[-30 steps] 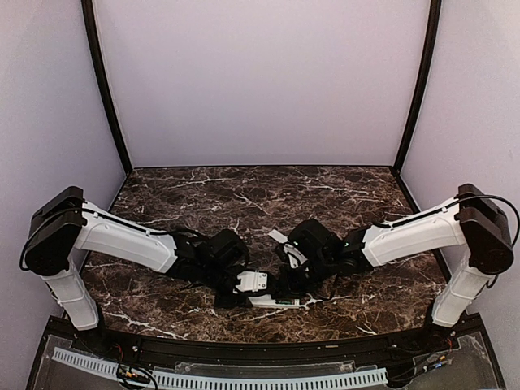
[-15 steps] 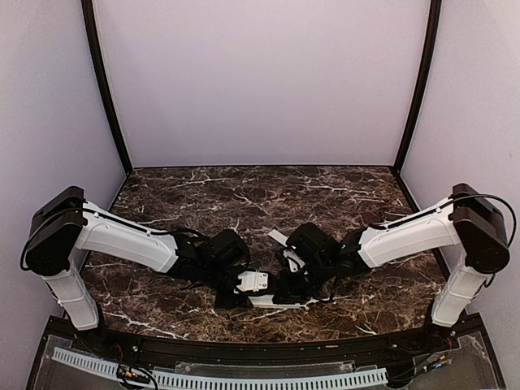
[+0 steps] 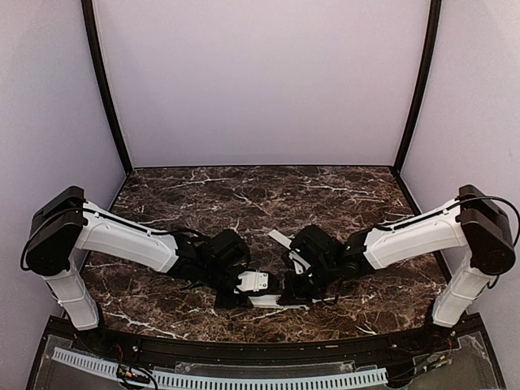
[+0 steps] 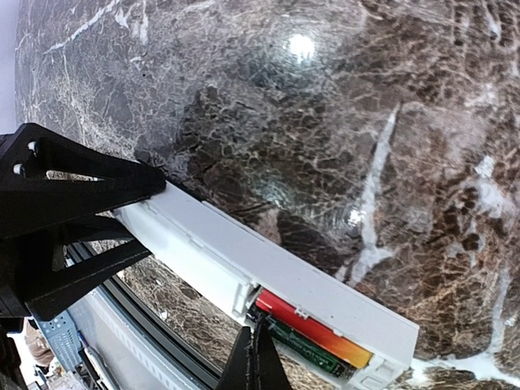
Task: Load the batteries into the remote control
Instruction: Load the battery into the battery compartment.
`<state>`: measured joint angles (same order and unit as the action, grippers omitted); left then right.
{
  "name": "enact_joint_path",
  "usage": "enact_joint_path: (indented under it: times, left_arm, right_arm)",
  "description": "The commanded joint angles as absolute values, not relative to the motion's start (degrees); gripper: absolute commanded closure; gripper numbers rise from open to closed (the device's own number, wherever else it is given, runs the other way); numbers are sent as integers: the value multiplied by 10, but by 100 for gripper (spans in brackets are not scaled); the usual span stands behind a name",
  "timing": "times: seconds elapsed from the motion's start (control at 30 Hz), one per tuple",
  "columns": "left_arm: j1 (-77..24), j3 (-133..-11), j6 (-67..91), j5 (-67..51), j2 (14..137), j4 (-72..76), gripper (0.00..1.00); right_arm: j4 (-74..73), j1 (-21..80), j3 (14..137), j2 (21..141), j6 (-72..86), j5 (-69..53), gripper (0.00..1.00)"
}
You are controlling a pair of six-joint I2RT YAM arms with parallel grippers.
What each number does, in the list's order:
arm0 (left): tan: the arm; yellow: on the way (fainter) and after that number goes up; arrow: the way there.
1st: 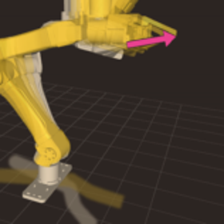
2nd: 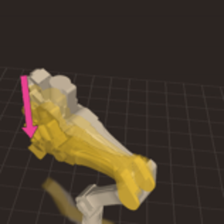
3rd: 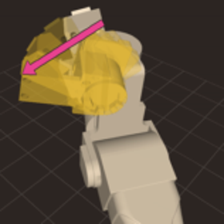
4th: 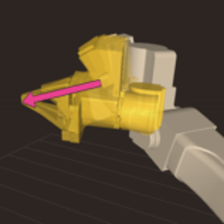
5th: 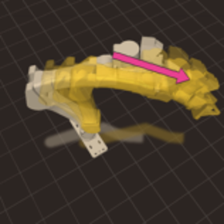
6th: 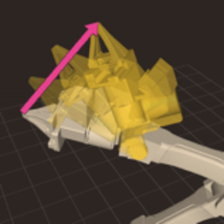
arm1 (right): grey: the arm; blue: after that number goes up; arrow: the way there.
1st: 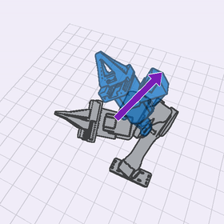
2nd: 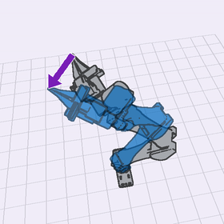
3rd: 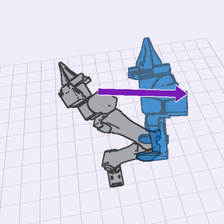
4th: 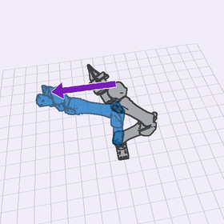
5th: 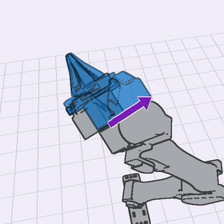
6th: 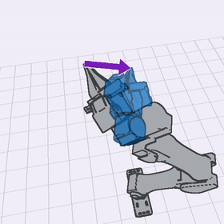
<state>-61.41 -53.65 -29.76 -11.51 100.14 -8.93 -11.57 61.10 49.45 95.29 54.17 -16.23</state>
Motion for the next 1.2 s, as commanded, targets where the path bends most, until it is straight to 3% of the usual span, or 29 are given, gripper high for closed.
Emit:
enact_joint_path:
  times: [0.0, 0.2, 0.67, 1.03, 1.17]
  left_arm:
    - [-620, -541, -304, -121, 1009, -129, 95]
    - [-621, -541, -305, -120, 1009, -130, 95]
    - [-623, -542, -305, -118, 1010, -133, 96]
    - [-622, -543, -304, -116, 1011, -134, 95]
    - [-622, -542, -304, -116, 1011, -133, 96]
  right_arm:
    - [-174, 599, 455, 951, 557, -130, 100]
    - [-171, 577, 431, 920, 549, -149, 100]
    - [-111, 583, 521, 913, 470, -233, 100]
    - [-14, 580, 430, 1020, 505, -268, 100]
    - [-34, 566, 415, 981, 507, -247, 100]
